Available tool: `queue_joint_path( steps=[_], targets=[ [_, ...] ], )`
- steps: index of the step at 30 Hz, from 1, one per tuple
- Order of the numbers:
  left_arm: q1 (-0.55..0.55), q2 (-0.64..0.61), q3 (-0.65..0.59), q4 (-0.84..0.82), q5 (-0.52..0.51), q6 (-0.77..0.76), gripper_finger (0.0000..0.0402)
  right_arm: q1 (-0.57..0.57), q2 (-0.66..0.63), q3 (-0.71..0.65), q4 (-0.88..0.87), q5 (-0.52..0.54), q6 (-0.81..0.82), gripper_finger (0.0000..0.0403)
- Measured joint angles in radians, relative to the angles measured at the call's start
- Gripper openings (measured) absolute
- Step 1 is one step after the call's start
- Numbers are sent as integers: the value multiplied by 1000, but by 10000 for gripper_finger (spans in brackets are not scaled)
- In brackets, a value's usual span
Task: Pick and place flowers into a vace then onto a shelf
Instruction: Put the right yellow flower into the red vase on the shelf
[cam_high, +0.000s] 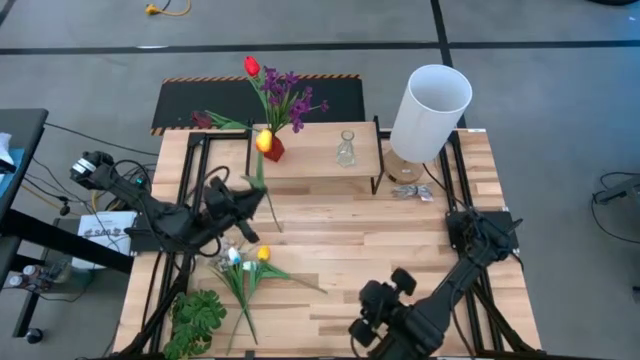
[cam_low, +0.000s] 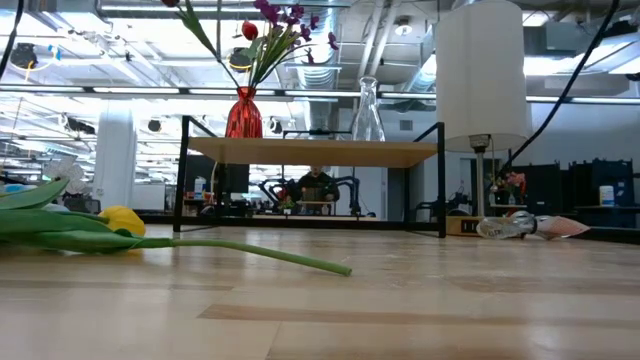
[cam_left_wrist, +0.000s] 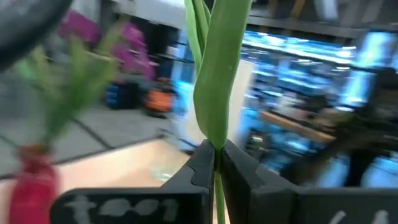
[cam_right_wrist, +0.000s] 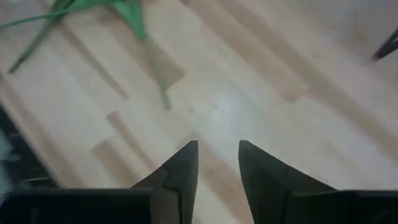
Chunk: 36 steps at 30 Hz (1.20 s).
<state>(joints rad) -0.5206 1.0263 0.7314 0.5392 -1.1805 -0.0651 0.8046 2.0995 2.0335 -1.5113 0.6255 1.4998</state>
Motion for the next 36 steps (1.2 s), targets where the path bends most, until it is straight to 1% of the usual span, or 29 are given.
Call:
queue_joint_path(
  steps=[3, 6, 9, 12, 14, 16, 20, 22, 26, 29, 32, 36],
  targets=[
    [17, 14, 48, -3, -110, 96, 0, 4, 0, 0, -54, 54, -8, 107],
    [58, 36, 96, 2, -179, 181, 0, 3, 0, 0, -60, 126, -45, 107],
    [113, 56, 140, 4, -198, 246, 0, 5, -1, -13, -51, 167, -84, 107],
    [182, 57, 173, 6, -197, 302, 0, 8, -2, -80, -27, 157, -84, 107],
    [239, 56, 191, 7, -196, 329, 0, 20, -4, -132, -4, 132, -69, 107],
    [296, 55, 205, 12, -167, 369, 0, 25, -6, -183, 49, 103, -68, 107],
    [406, 54, 212, 98, -18, 413, 0, 26, -5, -262, 174, 49, -97, 107],
    [449, 54, 212, 108, 8, 414, 0, 20, -6, -295, 238, 17, -154, 107],
    [526, 55, 212, 107, 25, 445, 0, 6, -6, -336, 310, -52, -238, 103],
    [573, 55, 212, 107, 80, 450, 0, -6, -7, -362, 358, -77, -276, 84],
    [614, 55, 212, 105, 86, 450, 0, -21, -11, -378, 406, -97, -281, 57],
    [666, 55, 212, 103, 129, 443, 0, -34, -11, -380, 438, -100, -295, 20]
  ],
)
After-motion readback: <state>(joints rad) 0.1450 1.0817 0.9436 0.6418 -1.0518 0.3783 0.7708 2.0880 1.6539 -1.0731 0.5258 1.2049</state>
